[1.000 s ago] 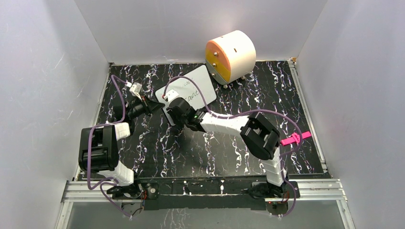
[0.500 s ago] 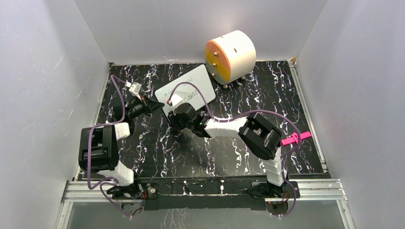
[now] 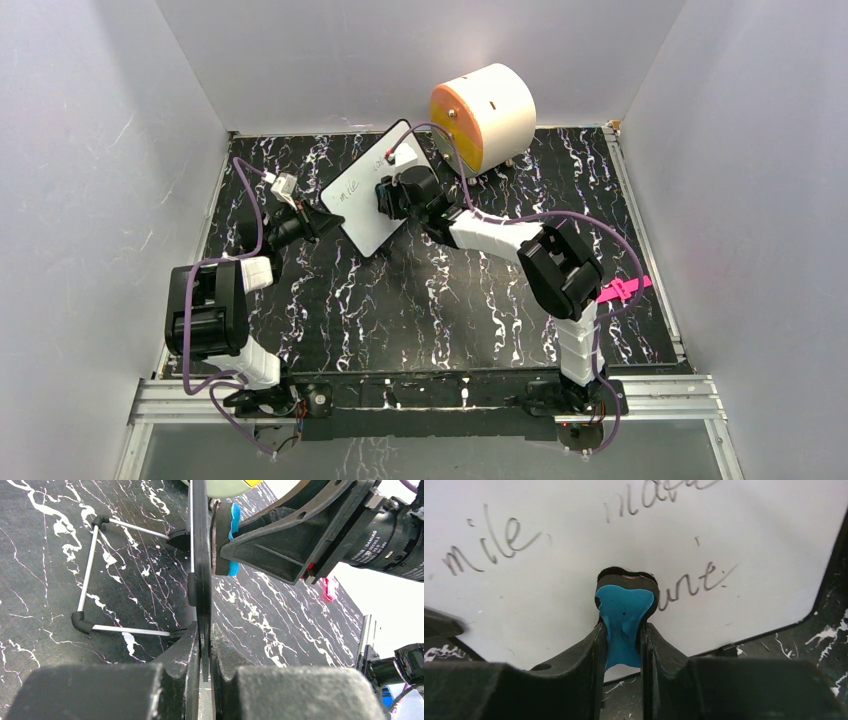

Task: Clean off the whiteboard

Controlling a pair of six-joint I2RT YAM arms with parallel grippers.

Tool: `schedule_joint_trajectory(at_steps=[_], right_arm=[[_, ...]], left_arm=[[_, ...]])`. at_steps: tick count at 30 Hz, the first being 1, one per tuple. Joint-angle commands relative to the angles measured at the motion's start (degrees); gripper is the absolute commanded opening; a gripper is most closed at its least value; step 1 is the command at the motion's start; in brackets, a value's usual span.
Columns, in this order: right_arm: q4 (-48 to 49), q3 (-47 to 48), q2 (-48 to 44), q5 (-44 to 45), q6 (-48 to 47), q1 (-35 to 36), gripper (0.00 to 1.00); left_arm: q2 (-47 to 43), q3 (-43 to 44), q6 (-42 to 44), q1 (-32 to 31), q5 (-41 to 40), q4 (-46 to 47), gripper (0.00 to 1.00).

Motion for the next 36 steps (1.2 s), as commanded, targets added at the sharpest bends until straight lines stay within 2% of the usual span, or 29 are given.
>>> schedule_joint_trajectory(at_steps=[1,11,15,17,21,24,26,31,36], right_arm=[[0.23,4.36,-0.16,-3.71,0.32,1.98,0.16],[-0.08,2.51,-0.34,-5.66,-2.04,6.19,0.16],[-0.47,1.77,-1.57,-2.82,-1.99,5.45,0.15],[-0.94,1.56,-2.82,-2.31,-1.24,4.38,0.15],[-1.03,-0.22,-6.99,-1.41,-0.21,2.63,0.15],[-1.42,-1.51,-10.02,-0.84,-0.09,2.31,0.16],[-1.74,-2.14,-11.6,-0.49,0.29,2.13,0.16],[-2.71,-2.34,-14.01,-0.53,0.75,2.05,0.16],[-3.77,-1.84,-14.68,-0.72,0.57,2.06,0.17]], left_arm=[[0.09,0.95,0.7,-0.29,2.12,-1.09,0.0],[-0.28,1.19,1.03,-0.36,2.02,-1.74,0.0],[-1.14,1.09,0.25,-0.36,1.0,-1.8,0.0],[-1.93,0.94,-0.13,-0.3,0.14,-1.68,0.09],[-3.88,0.33,-0.41,-0.32,-2.78,-1.38,0.39],[-4.45,-0.44,0.37,-0.36,-6.06,-1.23,0.54],[-3.73,-0.62,-0.33,-0.38,-7.15,0.37,0.57],[-0.27,-0.53,-4.9,-0.45,-7.03,7.79,0.53],[1.52,0.72,-5.22,-1.21,-5.62,8.84,0.37]])
